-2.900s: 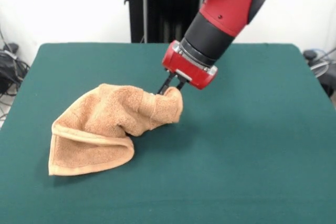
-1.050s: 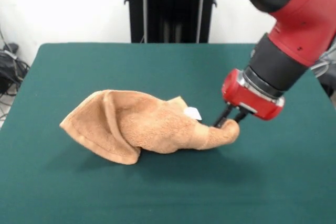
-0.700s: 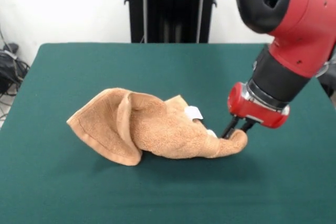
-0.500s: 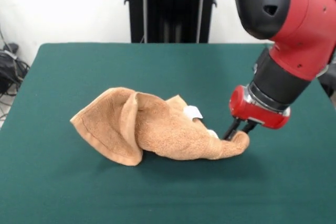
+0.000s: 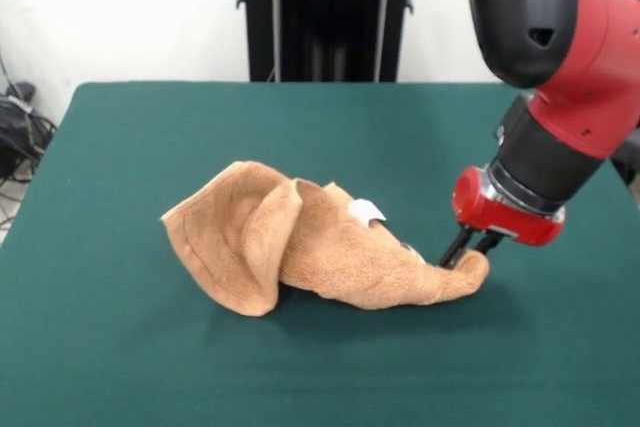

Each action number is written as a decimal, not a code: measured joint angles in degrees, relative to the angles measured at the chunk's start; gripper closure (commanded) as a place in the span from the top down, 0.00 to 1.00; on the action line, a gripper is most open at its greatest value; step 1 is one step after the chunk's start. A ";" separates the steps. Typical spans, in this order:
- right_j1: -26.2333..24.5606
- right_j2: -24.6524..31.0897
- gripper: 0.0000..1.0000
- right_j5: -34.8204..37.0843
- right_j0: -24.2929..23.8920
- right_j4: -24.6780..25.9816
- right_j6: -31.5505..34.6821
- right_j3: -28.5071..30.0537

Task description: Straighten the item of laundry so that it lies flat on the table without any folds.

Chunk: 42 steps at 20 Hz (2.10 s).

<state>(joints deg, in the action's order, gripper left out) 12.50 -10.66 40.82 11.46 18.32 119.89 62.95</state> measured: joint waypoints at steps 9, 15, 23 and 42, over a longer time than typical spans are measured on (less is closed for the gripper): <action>0.19 -0.24 0.00 0.00 0.93 0.68 0.00 0.03; 0.59 -2.25 0.00 0.00 4.74 2.89 0.00 0.60; 0.27 -5.70 0.00 -3.41 11.68 3.87 0.05 2.15; -4.63 -15.33 0.00 -20.70 18.54 1.79 1.13 7.11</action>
<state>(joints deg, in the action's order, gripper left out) 7.87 -25.99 20.12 30.00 20.11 121.01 70.06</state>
